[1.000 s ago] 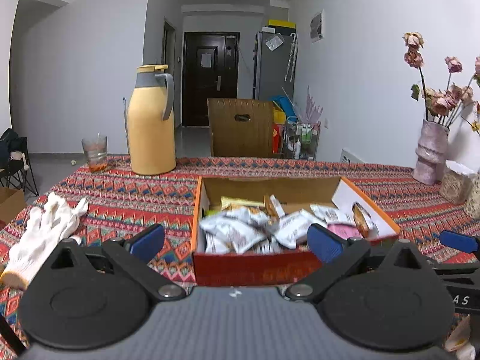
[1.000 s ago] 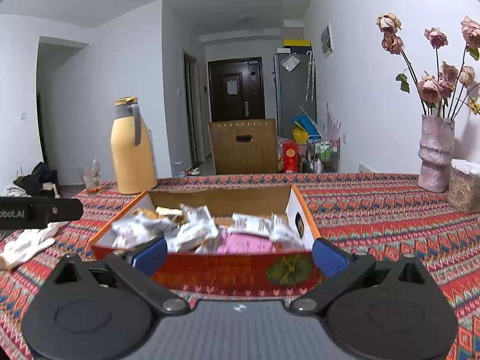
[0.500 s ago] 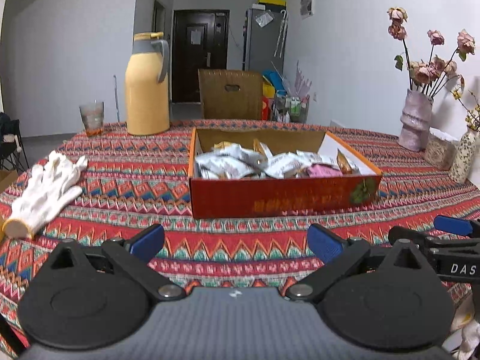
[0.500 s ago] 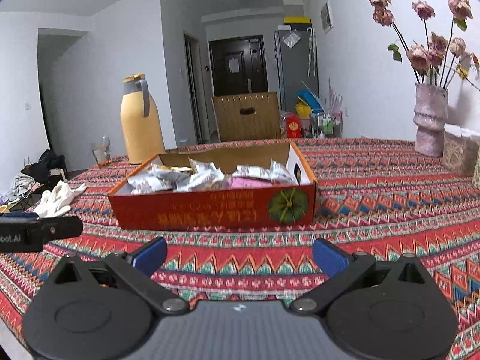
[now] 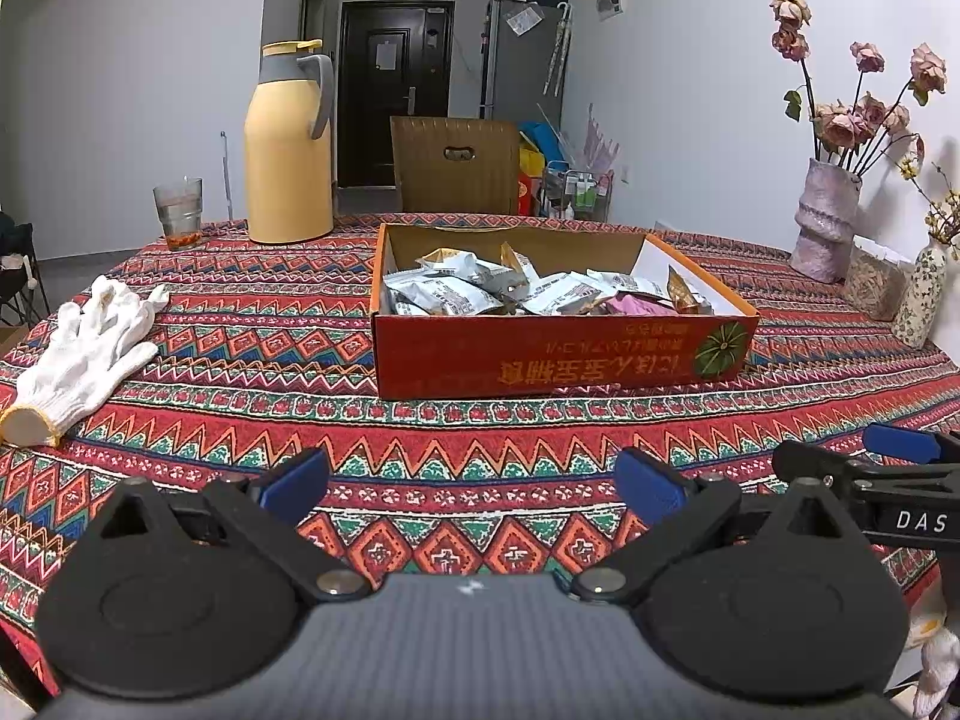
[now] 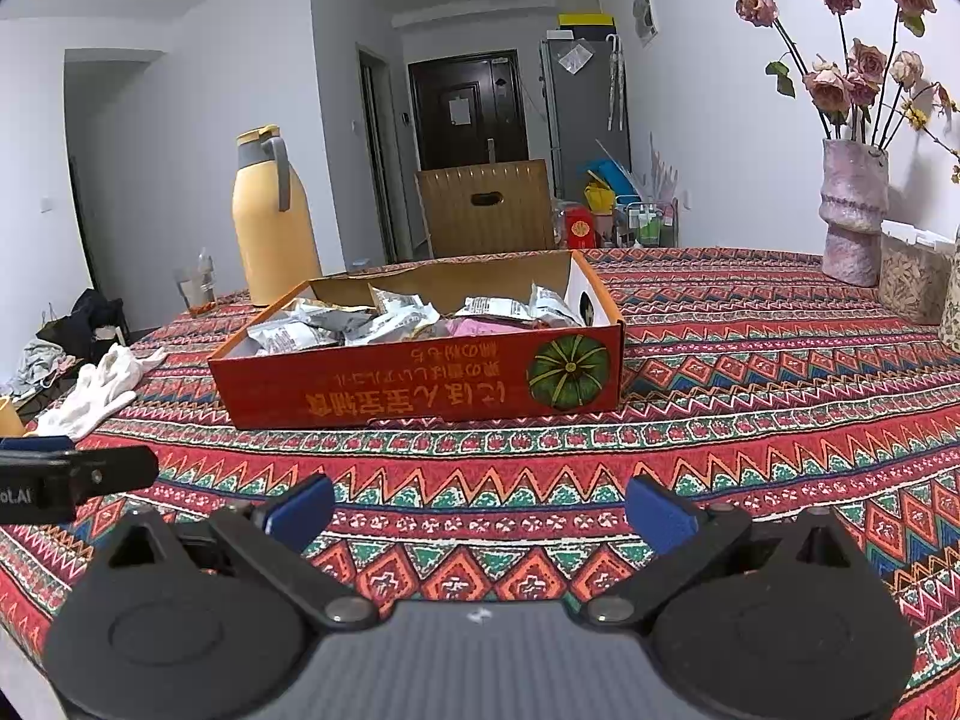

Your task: Organize snacks

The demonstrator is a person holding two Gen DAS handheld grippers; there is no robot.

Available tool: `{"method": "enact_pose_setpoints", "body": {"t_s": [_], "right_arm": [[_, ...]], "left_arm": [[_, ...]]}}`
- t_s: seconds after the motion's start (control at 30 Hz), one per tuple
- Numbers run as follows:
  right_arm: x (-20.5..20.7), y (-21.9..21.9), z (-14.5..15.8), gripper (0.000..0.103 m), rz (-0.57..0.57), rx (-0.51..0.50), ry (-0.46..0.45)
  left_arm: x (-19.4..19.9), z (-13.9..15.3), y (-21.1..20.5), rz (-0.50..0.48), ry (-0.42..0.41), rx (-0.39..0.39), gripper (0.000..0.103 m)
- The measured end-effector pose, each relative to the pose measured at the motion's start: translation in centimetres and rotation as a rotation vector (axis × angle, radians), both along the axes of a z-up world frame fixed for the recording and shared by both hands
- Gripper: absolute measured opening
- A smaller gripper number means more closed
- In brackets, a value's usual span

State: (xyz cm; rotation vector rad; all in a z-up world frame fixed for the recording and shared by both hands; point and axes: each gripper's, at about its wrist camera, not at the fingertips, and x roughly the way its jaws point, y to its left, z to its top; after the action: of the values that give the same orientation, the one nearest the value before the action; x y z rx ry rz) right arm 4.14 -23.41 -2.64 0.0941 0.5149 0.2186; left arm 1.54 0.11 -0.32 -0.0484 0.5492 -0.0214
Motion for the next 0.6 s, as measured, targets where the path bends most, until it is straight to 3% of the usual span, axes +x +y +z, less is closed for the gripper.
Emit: {"method": "enact_pose_setpoints", "body": {"t_s": [0.6], "right_arm": [[0.05, -0.02, -0.22, 0.103, 0.000, -0.002, 0.004]], "left_arm": [[0.04, -0.19, -0.27, -0.004, 0.005, 0.001, 0.103]]}}
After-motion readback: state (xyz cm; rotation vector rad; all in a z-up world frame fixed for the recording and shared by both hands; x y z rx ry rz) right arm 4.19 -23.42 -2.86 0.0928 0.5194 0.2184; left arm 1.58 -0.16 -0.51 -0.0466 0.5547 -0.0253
